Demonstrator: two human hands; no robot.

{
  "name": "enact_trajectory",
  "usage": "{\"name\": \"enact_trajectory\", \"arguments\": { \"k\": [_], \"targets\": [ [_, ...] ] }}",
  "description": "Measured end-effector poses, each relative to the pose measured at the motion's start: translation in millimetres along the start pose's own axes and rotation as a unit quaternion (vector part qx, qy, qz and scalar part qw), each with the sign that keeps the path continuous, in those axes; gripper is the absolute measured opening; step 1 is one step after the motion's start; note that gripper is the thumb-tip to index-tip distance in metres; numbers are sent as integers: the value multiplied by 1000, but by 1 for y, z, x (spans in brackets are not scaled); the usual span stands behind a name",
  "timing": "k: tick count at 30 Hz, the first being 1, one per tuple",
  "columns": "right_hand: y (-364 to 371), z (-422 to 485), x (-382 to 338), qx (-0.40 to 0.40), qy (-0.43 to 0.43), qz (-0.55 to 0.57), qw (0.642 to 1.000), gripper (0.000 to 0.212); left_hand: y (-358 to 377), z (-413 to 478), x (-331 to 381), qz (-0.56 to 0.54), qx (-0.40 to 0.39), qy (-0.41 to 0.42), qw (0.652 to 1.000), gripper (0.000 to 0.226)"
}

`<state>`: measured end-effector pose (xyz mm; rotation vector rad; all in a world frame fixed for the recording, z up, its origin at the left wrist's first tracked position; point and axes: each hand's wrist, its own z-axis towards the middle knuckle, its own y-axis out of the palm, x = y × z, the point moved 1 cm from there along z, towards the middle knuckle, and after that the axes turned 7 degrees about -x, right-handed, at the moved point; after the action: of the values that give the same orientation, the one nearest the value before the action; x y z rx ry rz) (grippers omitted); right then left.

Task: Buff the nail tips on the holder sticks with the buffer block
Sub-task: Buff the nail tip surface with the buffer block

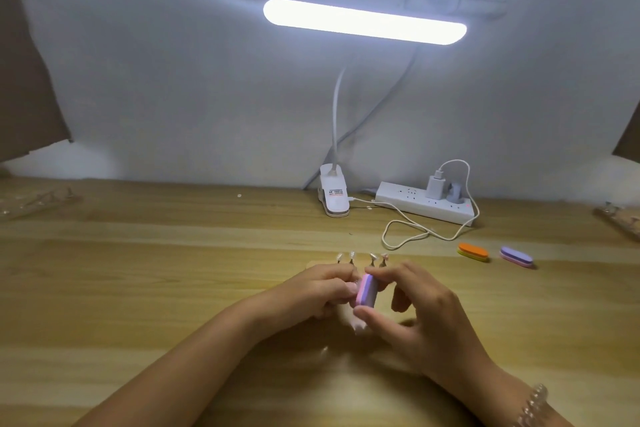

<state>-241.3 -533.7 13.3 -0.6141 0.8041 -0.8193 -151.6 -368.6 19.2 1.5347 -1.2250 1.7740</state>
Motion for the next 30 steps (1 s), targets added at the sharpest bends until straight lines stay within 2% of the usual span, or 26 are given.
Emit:
{"name": "enact_trajectory", "arguments": {
  "k": [4,12,15,20,22,25,28,30],
  "targets": [
    [1,0,1,-3,1,-1,1000,43,-5,-2,-4,82,-28,15,996,19],
    [1,0,5,1,38,7,999,42,0,-2,-13,133,38,68,988,20],
    [1,1,9,9,73,43,996,40,4,0,-15,141,54,90,984,18],
    [-2,3,18,91,141,123,978,23,5,2,-16,97,93,92,987,16],
    [-5,3,16,107,144,138,974,26,5,2,-18,98,112,96,984,14],
    [-4,1,9,86,108,107,985,22,7,3,-21,101,137,102,980,15],
    [1,-1,2,40,66,28,997,31,6,4,-25,88,149,100,980,15],
    [2,-1,2,18,72,11,997,34,5,4,-26,77,150,102,980,15]
  ]
}}
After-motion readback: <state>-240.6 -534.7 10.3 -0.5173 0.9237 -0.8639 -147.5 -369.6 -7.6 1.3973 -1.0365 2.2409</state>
